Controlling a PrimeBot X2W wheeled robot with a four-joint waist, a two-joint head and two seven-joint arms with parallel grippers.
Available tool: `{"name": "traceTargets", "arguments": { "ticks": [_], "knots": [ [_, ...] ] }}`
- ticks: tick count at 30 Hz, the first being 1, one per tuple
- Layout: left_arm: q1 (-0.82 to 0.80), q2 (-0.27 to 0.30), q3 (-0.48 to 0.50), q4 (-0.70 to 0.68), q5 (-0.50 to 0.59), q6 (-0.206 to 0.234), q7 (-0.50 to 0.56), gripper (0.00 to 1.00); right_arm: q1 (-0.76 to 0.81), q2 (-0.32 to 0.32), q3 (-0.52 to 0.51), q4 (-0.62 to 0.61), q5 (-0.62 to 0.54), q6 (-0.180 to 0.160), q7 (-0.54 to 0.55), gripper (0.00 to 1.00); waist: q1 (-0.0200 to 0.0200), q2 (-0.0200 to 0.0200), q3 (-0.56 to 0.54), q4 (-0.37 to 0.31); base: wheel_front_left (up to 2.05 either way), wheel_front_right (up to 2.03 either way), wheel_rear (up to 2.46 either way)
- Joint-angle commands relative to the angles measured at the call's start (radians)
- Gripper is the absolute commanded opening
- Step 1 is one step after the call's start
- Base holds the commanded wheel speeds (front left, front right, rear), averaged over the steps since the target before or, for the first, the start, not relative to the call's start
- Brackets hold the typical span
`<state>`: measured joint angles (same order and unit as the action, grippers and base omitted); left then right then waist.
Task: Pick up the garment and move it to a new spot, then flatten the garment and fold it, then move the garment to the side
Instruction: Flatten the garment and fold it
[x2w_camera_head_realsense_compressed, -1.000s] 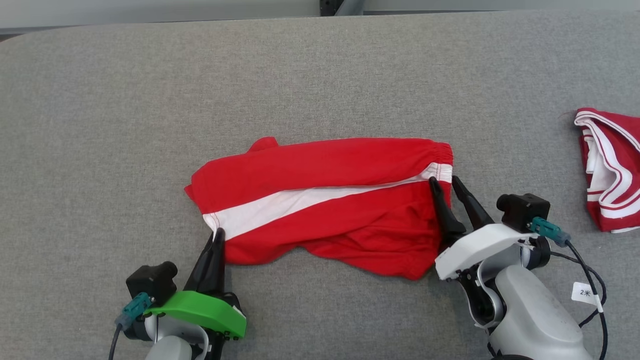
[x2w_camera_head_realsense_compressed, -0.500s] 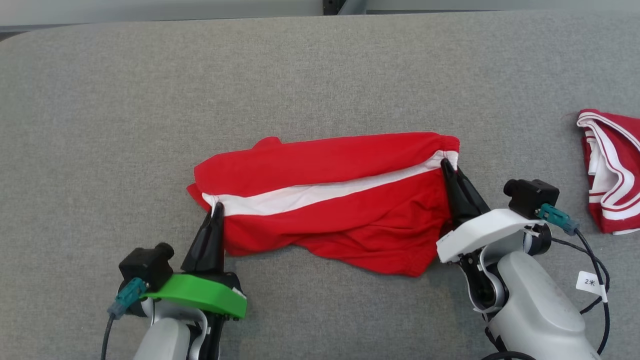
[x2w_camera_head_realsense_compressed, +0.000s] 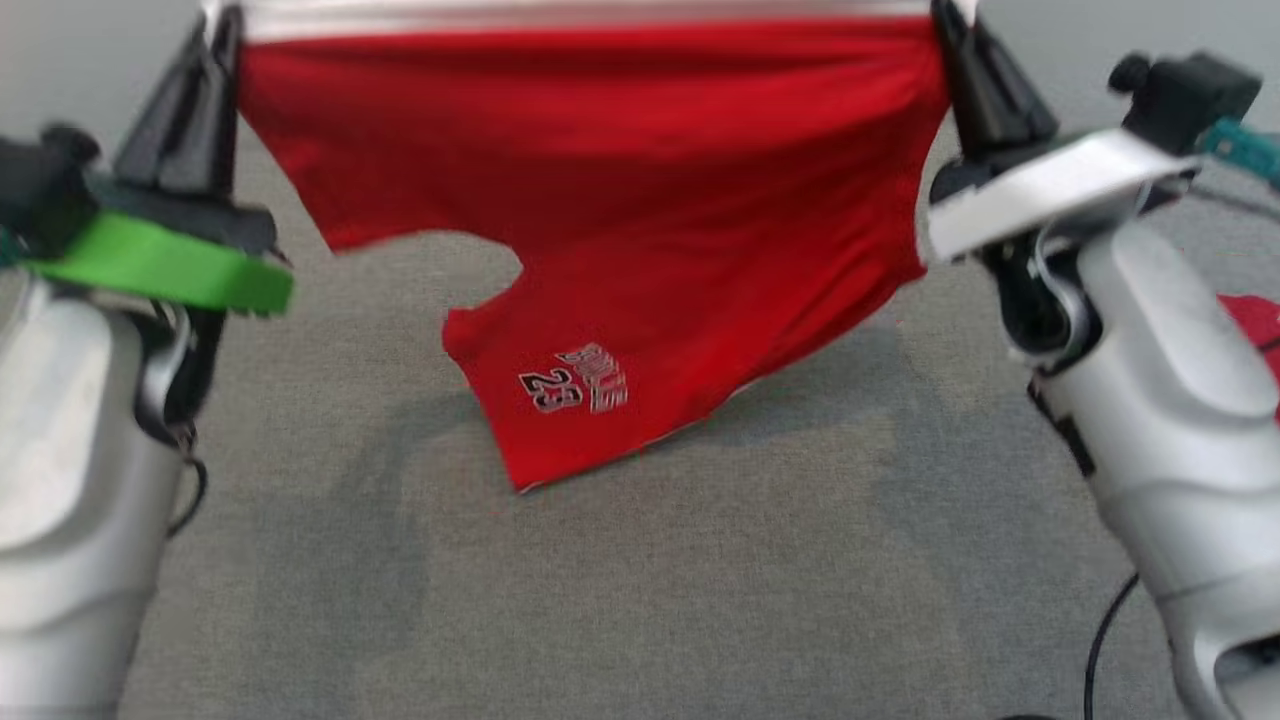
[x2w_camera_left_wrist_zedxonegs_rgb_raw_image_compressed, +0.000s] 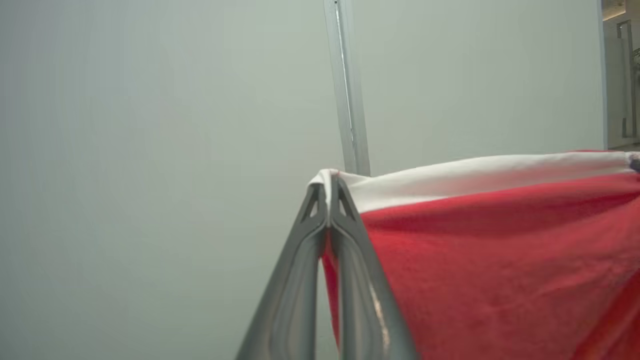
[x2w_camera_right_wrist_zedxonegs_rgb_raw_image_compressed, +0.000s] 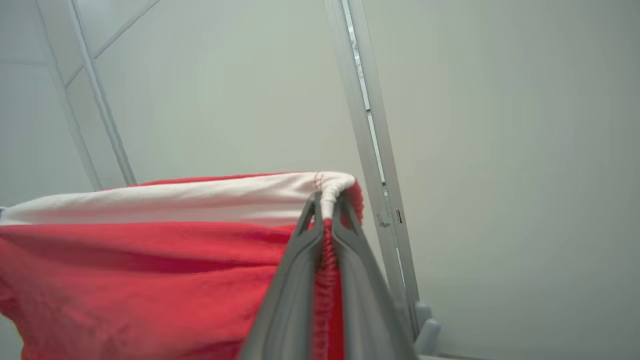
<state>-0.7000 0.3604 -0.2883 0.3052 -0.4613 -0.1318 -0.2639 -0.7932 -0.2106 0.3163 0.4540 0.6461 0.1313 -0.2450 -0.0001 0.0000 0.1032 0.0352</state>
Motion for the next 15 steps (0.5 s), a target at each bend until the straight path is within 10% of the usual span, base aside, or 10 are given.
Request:
{"name": "traceTargets", "arguments": {
  "ticks": [1,15],
  "knots": [
    [-0.062,0.015,-0.013,0.022,-0.004,0.002,0.001,0.0,-0.05,-0.01,-0.004,0.027,-0.006,-0.001,0.001,0.0,0.0001,0.0,0.072,-0.031,0.0,0.0,0.0],
    [-0.81,0.062,-0.151,0.329,0.145,0.007,0.0,0.0,-0.696,-0.049,-0.027,0.29,-0.244,-0.002,-0.02,0.0,0.0001,0.0,0.369,-0.026,0.0,0.0,0.0]
  ]
}}
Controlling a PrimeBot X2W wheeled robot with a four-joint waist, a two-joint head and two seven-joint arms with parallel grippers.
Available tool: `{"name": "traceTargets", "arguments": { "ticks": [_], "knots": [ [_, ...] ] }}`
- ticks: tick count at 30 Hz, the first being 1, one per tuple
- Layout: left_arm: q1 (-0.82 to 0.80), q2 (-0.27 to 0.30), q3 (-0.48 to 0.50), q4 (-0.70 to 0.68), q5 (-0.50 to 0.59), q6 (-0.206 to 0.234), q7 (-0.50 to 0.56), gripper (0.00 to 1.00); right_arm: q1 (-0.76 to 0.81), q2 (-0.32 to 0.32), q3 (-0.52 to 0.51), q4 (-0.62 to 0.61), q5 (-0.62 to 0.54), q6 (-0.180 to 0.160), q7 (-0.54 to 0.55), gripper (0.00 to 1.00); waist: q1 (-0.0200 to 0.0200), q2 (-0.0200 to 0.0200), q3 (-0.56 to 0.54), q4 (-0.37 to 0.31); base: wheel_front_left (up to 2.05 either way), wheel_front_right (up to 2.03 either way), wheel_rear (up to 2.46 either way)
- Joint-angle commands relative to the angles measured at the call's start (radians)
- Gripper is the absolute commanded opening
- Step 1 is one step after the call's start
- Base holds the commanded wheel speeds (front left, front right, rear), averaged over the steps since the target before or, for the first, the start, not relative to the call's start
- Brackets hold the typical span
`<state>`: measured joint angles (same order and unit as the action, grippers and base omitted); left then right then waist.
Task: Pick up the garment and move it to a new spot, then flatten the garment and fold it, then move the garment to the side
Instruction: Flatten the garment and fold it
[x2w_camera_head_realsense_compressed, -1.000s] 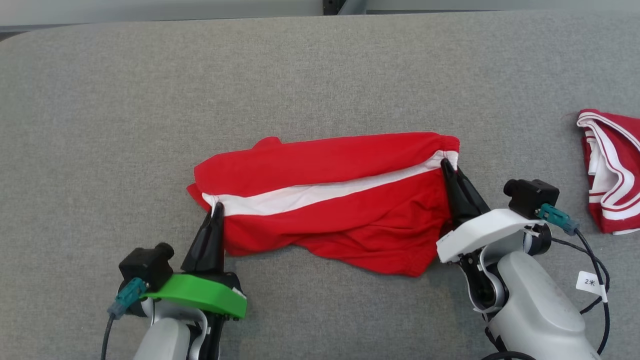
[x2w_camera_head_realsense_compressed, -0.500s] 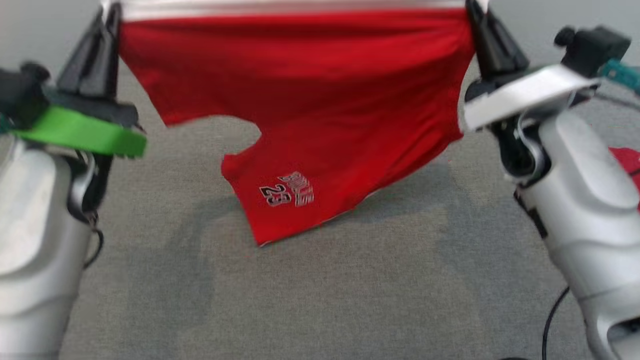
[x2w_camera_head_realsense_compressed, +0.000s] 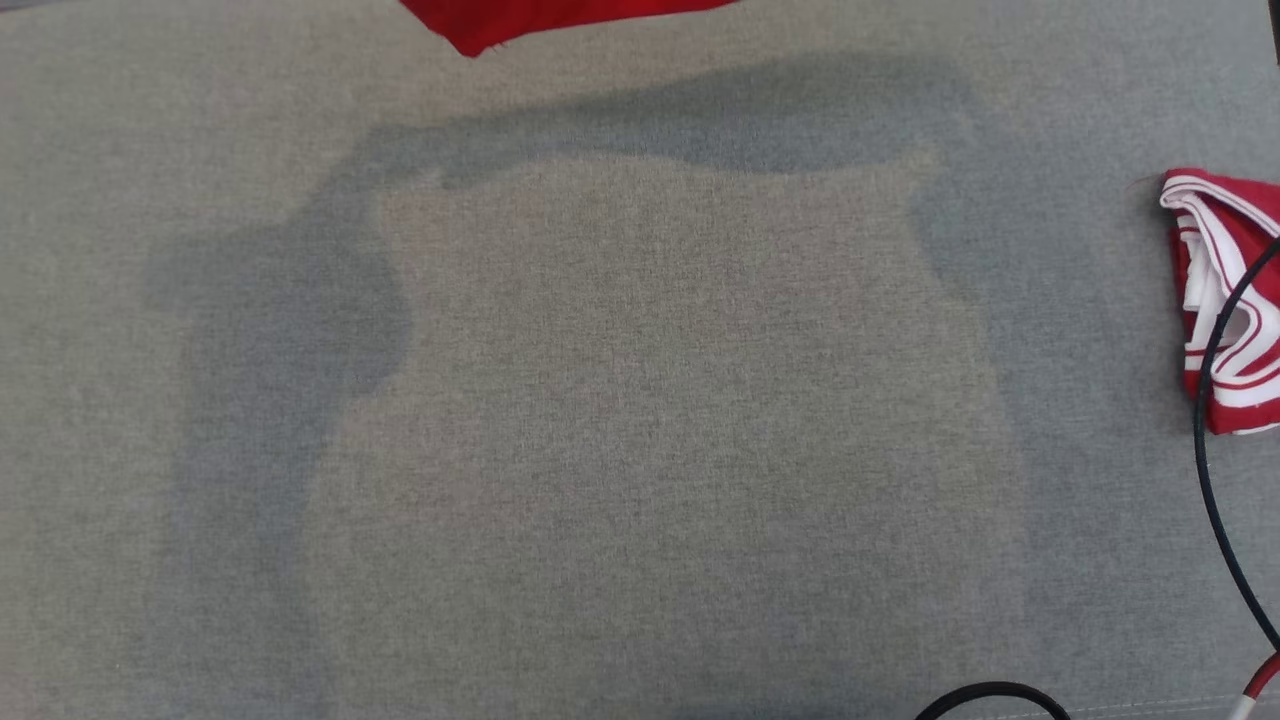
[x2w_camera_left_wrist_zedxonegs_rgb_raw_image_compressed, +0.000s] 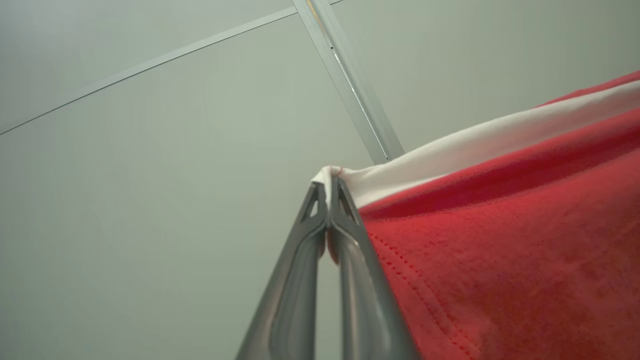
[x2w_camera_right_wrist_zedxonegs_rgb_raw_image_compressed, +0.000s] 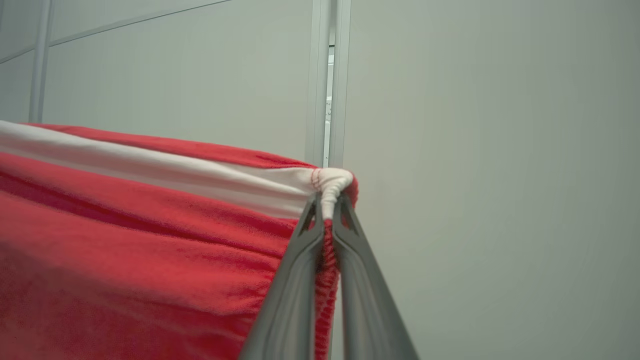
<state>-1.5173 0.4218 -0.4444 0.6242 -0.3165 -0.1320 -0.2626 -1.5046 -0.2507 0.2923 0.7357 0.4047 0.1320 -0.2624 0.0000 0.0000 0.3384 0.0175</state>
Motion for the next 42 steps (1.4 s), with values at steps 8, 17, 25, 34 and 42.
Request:
{"name": "traceTargets", "arguments": {
  "ticks": [8,17,25,34,42],
  "knots": [
    [-0.007,-0.045,0.048,-0.009,0.053,0.007,-0.002,0.0,0.013,-0.017,-0.054,-0.025,-0.085,-0.003,-0.003,0.0,0.0,0.0,0.25,0.018,0.0,0.0,0.0],
    [0.289,-0.145,0.135,-0.091,0.034,0.002,-0.002,0.0,0.266,-0.045,0.03,-0.104,0.016,-0.002,-0.003,0.0,0.0,0.0,0.228,0.021,0.0,0.0,0.0],
    [0.638,-0.217,0.228,-0.177,0.001,0.002,-0.002,0.0,0.56,-0.129,0.15,-0.231,0.172,-0.002,-0.003,0.0,0.0,0.0,0.106,0.009,0.0,0.0,0.0],
    [1.011,-0.261,0.269,-0.218,-0.046,0.003,-0.002,0.0,0.901,-0.193,0.258,-0.29,0.268,-0.003,-0.003,0.0,0.0,0.0,-0.089,0.008,0.0,0.0,0.0],
    [1.301,-0.305,0.304,-0.217,-0.069,0.003,-0.002,0.0,1.151,-0.191,0.349,-0.314,0.309,-0.002,-0.003,0.0,0.0,0.0,-0.275,0.018,0.0,0.0,0.0]
  ]
}}
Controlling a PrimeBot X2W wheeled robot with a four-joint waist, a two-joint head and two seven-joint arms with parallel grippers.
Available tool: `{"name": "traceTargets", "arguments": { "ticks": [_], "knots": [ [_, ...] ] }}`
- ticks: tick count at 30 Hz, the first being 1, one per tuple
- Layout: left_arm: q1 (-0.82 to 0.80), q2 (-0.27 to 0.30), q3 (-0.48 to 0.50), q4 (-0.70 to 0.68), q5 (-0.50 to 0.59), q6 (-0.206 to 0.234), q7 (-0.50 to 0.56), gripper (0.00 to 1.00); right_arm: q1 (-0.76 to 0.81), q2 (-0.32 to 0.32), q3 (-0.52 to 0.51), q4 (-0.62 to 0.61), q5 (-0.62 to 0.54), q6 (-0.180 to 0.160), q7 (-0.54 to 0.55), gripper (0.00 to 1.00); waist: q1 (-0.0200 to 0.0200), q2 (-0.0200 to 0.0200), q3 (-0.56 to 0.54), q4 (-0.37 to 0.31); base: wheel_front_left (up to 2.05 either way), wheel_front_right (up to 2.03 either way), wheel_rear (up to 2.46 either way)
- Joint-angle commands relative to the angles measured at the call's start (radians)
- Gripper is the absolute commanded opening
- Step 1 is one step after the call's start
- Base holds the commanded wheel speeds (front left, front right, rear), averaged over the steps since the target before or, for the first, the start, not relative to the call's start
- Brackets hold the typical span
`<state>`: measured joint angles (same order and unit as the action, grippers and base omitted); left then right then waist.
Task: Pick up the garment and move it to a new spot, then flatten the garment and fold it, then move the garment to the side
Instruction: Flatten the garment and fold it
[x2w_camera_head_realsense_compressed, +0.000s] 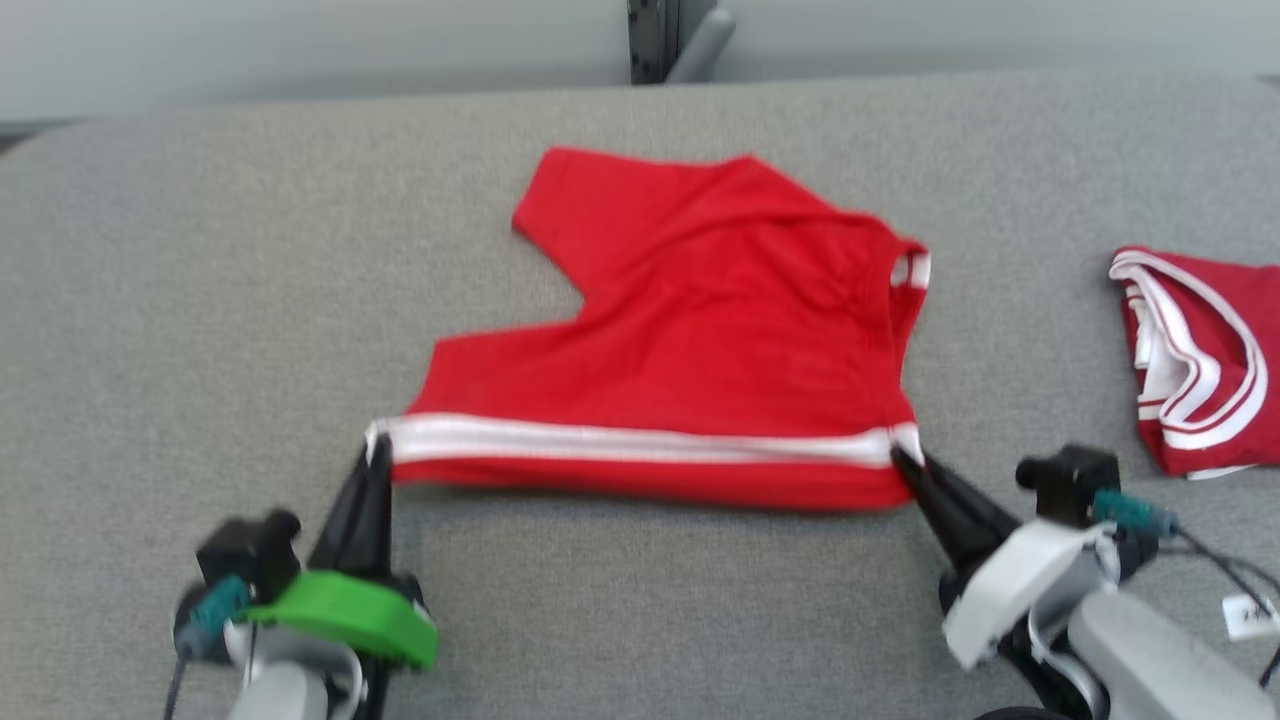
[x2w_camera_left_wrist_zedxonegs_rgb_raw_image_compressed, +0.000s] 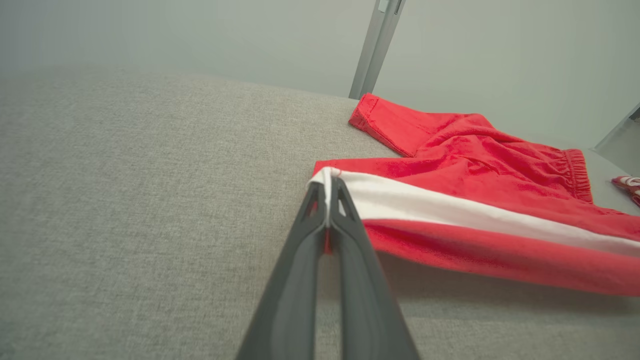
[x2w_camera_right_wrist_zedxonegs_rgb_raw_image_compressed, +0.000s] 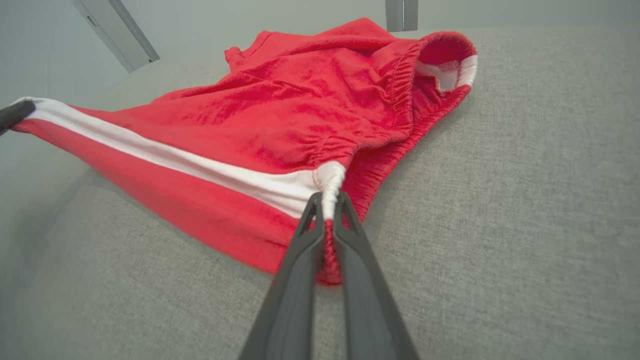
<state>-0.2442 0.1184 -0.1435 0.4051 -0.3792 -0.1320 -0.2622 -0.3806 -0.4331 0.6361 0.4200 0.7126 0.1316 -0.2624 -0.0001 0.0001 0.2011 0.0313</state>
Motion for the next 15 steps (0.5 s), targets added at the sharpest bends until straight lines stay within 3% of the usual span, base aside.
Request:
{"name": "traceTargets", "arguments": {
  "ticks": [1,11,15],
  "knots": [
    [0.063,-0.005,0.004,0.003,-0.008,0.003,-0.003,0.0,0.055,-0.009,0.012,0.0,0.004,-0.002,-0.003,0.0,0.0001,-0.0001,-0.157,0.006,0.0,0.0,0.0],
    [0.3,-0.046,0.026,0.007,-0.017,0.003,-0.003,0.0,0.255,-0.021,0.097,0.01,0.023,-0.002,-0.003,0.0,0.0001,-0.0001,-0.265,0.05,0.0,0.0,0.0],
    [0.368,-0.052,0.053,0.028,-0.006,0.003,-0.003,0.0,0.309,-0.045,0.188,0.022,0.05,-0.002,-0.003,0.0,0.0001,-0.0001,-0.29,0.068,0.0,0.0,0.0]
  ]
}}
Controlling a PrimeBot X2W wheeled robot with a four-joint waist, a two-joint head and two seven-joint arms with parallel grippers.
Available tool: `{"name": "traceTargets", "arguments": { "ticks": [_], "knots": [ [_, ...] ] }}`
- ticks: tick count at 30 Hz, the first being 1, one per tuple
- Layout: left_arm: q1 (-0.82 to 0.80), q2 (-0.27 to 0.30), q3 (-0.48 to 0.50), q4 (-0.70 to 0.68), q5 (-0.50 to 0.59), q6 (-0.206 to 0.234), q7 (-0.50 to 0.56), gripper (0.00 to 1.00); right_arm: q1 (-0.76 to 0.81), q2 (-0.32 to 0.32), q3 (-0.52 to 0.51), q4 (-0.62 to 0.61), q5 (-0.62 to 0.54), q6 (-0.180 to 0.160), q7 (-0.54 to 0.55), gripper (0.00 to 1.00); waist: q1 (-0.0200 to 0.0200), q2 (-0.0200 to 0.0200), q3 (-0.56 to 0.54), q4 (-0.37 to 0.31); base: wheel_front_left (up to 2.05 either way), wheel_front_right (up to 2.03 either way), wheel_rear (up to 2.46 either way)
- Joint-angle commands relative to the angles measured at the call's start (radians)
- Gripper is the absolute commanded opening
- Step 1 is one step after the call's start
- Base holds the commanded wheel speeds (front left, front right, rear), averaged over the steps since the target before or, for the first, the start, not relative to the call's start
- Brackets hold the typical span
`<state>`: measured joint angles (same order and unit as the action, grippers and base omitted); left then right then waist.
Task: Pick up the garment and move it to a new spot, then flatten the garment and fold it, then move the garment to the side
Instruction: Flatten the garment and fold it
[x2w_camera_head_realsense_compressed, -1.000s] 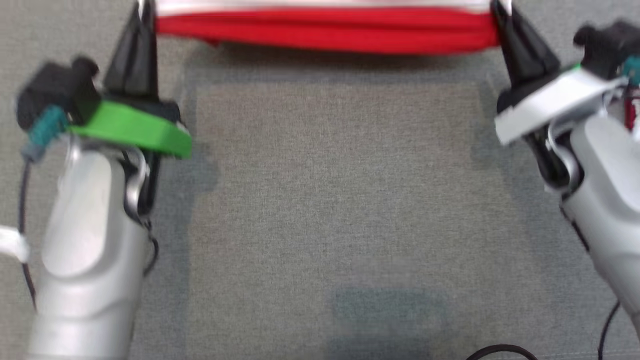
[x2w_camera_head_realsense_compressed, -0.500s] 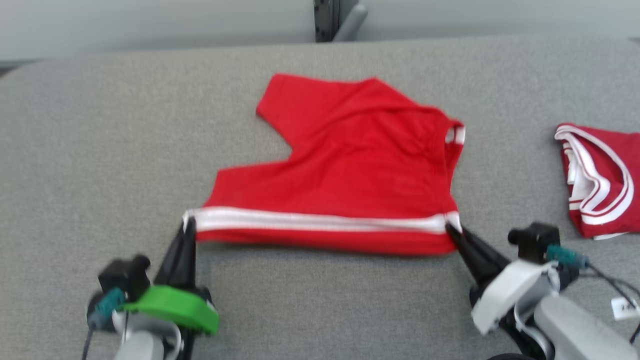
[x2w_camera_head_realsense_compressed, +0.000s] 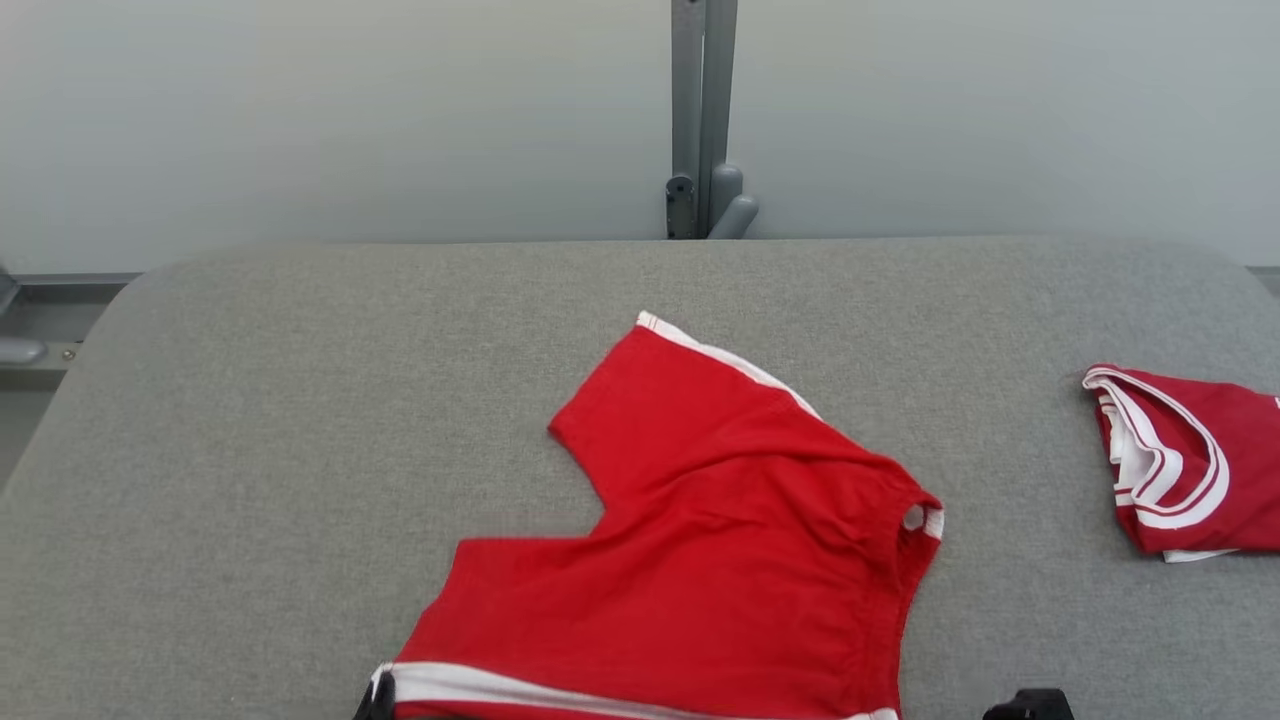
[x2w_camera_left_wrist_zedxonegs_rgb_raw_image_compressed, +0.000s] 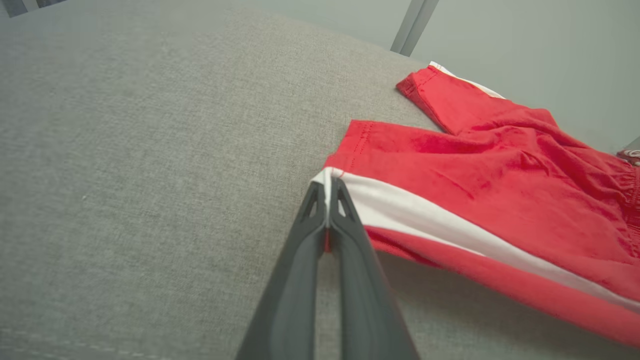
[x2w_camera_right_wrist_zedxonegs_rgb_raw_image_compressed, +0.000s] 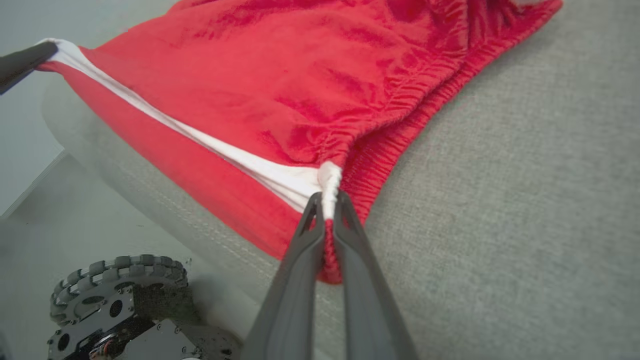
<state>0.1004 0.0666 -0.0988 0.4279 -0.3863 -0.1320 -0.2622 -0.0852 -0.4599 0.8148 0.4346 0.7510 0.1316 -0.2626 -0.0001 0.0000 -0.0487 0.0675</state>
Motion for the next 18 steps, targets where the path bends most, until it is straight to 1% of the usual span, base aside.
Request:
{"name": "traceTargets", "arguments": {
  "ticks": [1,2,5,7,9,10,11,14,18],
  "knots": [
    [0.039,0.0,0.019,0.012,0.004,0.003,-0.003,0.0,0.024,-0.022,0.034,0.01,0.024,-0.002,-0.003,0.0,0.0001,0.0,-0.045,0.034,0.0,0.0,0.0],
    [0.063,0.002,0.047,0.018,0.007,0.003,-0.003,0.0,0.039,-0.03,0.093,0.012,0.045,-0.002,-0.003,0.0,0.0001,0.0,-0.052,0.039,0.0,0.0,0.0],
    [0.082,0.001,0.067,0.012,0.014,0.003,-0.003,0.0,0.035,-0.052,0.141,0.008,0.089,-0.002,-0.003,0.0,0.0001,0.0,-0.052,0.04,0.0,0.0,0.0],
    [0.069,0.007,0.078,-0.012,0.02,0.003,-0.004,0.0,0.021,-0.055,0.147,-0.01,0.111,-0.002,-0.003,0.0,0.0001,0.0,-0.046,0.037,0.0,0.0,0.0],
    [0.03,0.014,0.081,-0.046,0.028,0.003,-0.004,0.0,0.002,-0.052,0.116,-0.043,0.132,-0.002,-0.003,0.0,0.0001,0.0,-0.034,0.029,0.0,0.0,0.0],
    [0.03,0.014,0.081,-0.046,0.028,0.003,-0.004,0.0,0.002,-0.052,0.116,-0.043,0.132,-0.002,-0.003,0.0,0.0001,0.0,-0.034,0.029,0.0,0.0,0.0],
    [0.007,0.016,0.074,-0.065,0.031,0.003,-0.004,0.0,-0.007,-0.049,0.093,-0.061,0.136,-0.002,-0.003,0.0,0.0001,0.0,-0.024,0.023,0.0,0.0,0.0],
    [-0.077,0.04,0.046,-0.101,0.036,0.003,-0.003,0.0,-0.019,-0.029,-0.019,-0.116,0.151,-0.002,-0.003,0.0,0.0001,0.0,0.005,0.003,0.0,0.0,0.0],
    [-0.226,0.07,-0.035,-0.09,0.047,0.003,-0.003,0.0,-0.022,0.013,-0.151,-0.158,0.178,-0.002,-0.003,0.0,0.0001,0.0,0.054,-0.035,0.0,0.0,0.0]
  ]
}}
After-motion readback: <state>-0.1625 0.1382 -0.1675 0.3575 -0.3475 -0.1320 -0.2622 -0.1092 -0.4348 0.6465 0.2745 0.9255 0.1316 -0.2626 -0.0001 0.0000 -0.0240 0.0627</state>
